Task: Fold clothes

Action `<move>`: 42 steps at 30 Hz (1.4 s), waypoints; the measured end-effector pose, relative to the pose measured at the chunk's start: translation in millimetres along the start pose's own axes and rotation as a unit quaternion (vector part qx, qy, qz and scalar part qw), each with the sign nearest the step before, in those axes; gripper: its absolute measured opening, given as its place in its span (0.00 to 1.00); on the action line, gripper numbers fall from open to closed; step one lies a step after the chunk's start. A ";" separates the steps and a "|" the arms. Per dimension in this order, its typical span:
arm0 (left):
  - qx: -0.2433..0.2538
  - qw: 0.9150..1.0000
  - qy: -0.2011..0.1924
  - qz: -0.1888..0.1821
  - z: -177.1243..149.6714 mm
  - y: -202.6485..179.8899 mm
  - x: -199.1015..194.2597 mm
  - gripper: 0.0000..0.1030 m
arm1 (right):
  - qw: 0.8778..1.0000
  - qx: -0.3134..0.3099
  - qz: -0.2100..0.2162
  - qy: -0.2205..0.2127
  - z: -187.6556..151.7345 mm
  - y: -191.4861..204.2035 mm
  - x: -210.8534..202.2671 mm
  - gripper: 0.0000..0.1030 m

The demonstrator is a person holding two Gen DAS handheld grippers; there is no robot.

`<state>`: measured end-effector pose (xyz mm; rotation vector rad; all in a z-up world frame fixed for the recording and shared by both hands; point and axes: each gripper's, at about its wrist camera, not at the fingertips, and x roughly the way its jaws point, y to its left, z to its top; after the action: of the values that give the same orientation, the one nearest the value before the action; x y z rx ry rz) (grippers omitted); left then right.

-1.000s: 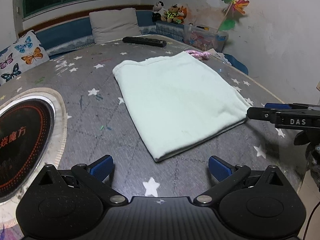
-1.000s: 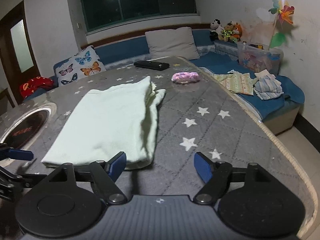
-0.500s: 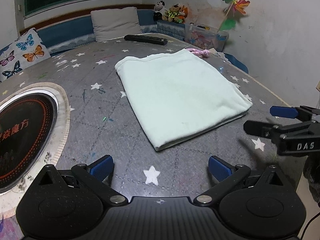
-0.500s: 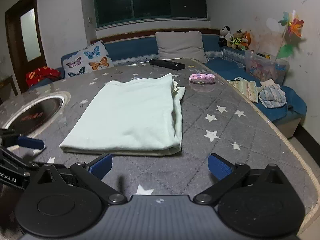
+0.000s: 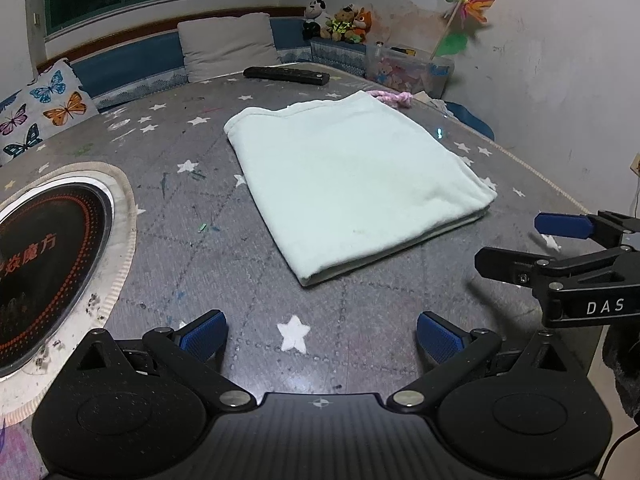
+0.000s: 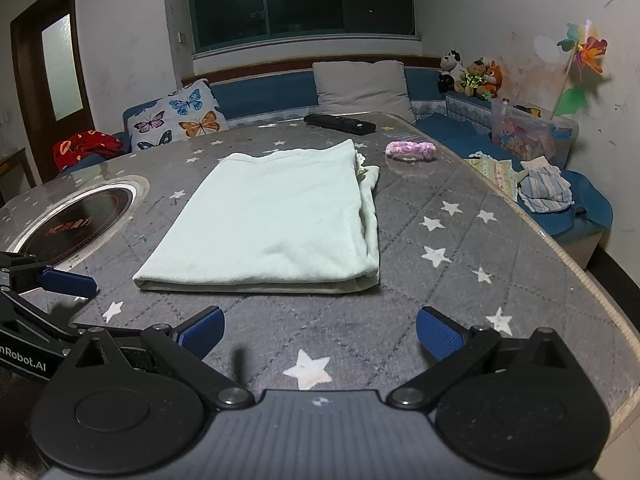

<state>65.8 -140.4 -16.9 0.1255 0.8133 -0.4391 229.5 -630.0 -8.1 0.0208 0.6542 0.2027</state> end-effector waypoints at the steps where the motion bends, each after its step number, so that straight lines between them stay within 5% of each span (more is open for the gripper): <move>1: 0.000 1.000 0.000 0.000 -0.1 -0.3 -0.1 1.00 | 1.000 0.000 -0.001 0.000 -0.1 0.3 -0.4 1.00; 42: 0.004 1.000 0.008 0.018 2.7 -6.6 4.2 1.00 | 1.000 0.009 -0.012 0.000 2.3 1.4 2.7 1.00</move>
<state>67.4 -148.5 -17.7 0.1497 0.8234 -0.4080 232.8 -628.0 -7.8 0.0297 0.6565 0.1741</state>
